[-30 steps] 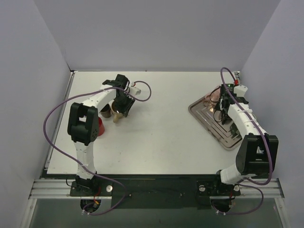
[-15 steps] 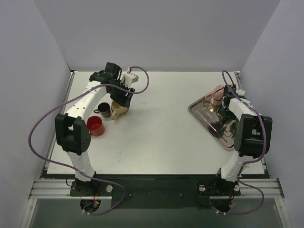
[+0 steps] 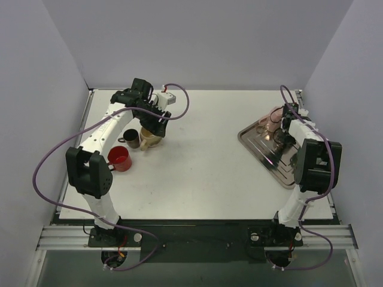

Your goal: Turn the mug right side up

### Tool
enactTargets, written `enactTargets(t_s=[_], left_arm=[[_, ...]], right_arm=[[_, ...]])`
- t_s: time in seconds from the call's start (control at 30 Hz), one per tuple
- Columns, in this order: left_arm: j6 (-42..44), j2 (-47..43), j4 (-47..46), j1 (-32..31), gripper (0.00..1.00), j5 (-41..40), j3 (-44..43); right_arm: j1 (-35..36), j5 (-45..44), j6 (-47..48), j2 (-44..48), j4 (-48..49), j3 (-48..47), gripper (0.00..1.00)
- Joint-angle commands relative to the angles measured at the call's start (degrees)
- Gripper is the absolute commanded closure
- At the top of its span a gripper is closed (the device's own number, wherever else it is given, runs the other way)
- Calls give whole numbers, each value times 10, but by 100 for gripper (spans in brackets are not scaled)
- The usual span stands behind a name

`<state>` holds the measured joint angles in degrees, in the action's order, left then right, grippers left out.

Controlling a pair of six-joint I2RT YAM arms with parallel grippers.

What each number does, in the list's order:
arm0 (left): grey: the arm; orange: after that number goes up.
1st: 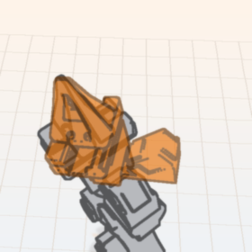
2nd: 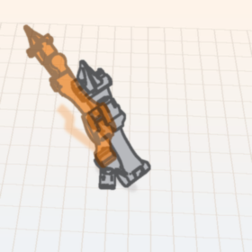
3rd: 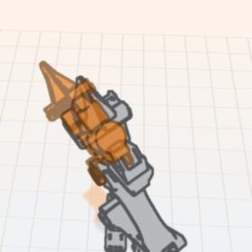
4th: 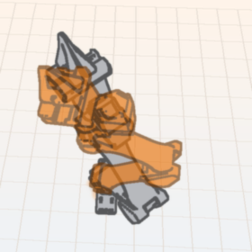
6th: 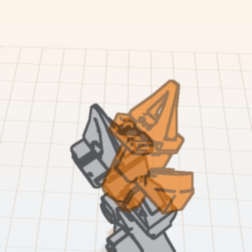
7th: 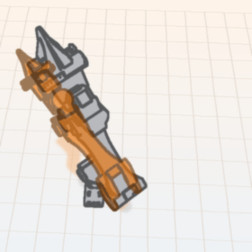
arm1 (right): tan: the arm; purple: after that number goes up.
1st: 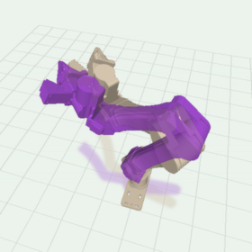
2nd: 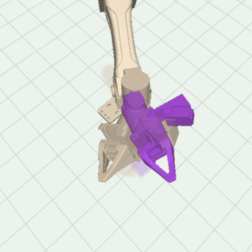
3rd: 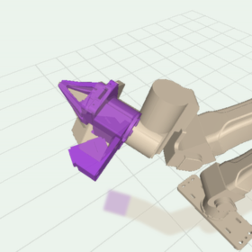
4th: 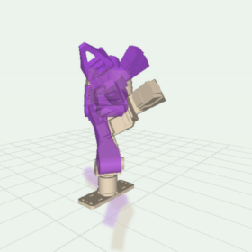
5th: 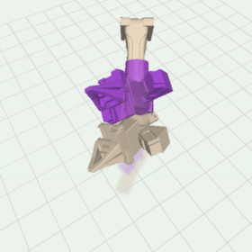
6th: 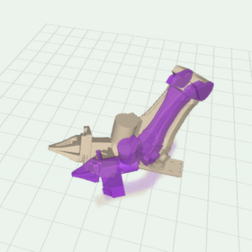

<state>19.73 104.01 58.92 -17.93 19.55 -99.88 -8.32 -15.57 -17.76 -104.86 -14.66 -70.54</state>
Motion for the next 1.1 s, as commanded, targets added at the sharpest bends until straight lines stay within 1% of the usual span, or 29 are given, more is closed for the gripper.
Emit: enactTargets(t_s=[0.0, 0.03, 0.1, 0.17, 0.2, 0.3, 0.43, 0.47, 0.5, 0.53, 0.57, 0.6, 0.67, 0.7, 0.73, 0.77, 0.8, 0.83, 0.87, 0.9, 0.93, 0.97, 1.0, 1.03, 1.07], left_arm=[[8, -52, 5, -6, 35, 27, 1], [8, -57, 5, -6, 35, 29, 5], [9, -64, 4, -8, 34, 25, 11], [8, -70, 6, -9, 34, 21, 14], [8, -70, 7, -10, 34, 22, 15], [9, -77, 14, -11, 34, 29, 17], [8, -94, 28, -16, 34, 78, 14], [8, -99, 31, -16, 34, 87, 10], [5, -108, 31, -16, 34, 115, 8], [2, -114, 30, -16, 34, 128, 6], [-6, -126, 30, -16, 34, 160, 6], [-13, -134, 24, -16, 34, 176, 6], [-47, -156, 9, -16, 34, 217, 9], [-68, -171, 0, -16, 34, 244, 10], [-76, -178, -4, -15, 33, 278, 13], [-107, -197, -29, -14, 31, 291, 16], [-125, -208, -47, -13, 30, 318, 33], [-171, -233, -98, -13, 27, 333, 43], [-194, -261, -134, -13, 25, 354, 72], [-255, -273, -203, -12, 22, 365, 86], [-287, -298, -237, -12, 20, 387, 118], [-340, -311, -314, -11, 16, 400, 135], [-374, -325, -349, -11, 15, 440, 162], [-440, -329, -432, -11, 14, 459, 187], [-489, -332, -469, -11, 14, 484, 199]], right_arm=[[-15, -17, -3, -30, -13, -29, 82], [-19, 3, -3, -41, -26, -35, 80], [-21, 19, -3, -53, -29, -46, 80], [-21, 21, -3, -56, -29, -47, 97], [-21, 20, -3, -53, -28, -45, 100], [-21, 15, -1, -18, -19, -20, 100], [-17, 25, -3, 88, -10, 23, 100], [-12, 28, -5, 136, -9, 30, 100], [-5, 31, -7, 157, -6, 44, 100], [0, 35, -9, 209, -6, 51, 100], [14, 37, -9, 232, -6, 60, 100], [22, 41, -6, 277, -7, 63, 100], [51, 42, 1, 334, -31, 58, 100], [71, 46, 3, 349, -38, 47, 100], [80, 60, 2, 383, -47, 43, 100], [108, 69, -3, 401, -48, 36, 100], [123, 91, -18, 431, -44, 30, 100], [149, 104, -28, 445, -39, 27, 100], [166, 129, -52, 470, -23, 23, 100], [205, 139, -63, 481, -10, 23, 100], [223, 151, -85, 501, 25, 27, 100], [268, 168, -95, 510, 44, 30, 100], [288, 180, -111, 524, 85, 33, 100], [326, 195, -118, 528, 104, 33, 100], [341, 219, -135, 532, 137, 29, 100]])
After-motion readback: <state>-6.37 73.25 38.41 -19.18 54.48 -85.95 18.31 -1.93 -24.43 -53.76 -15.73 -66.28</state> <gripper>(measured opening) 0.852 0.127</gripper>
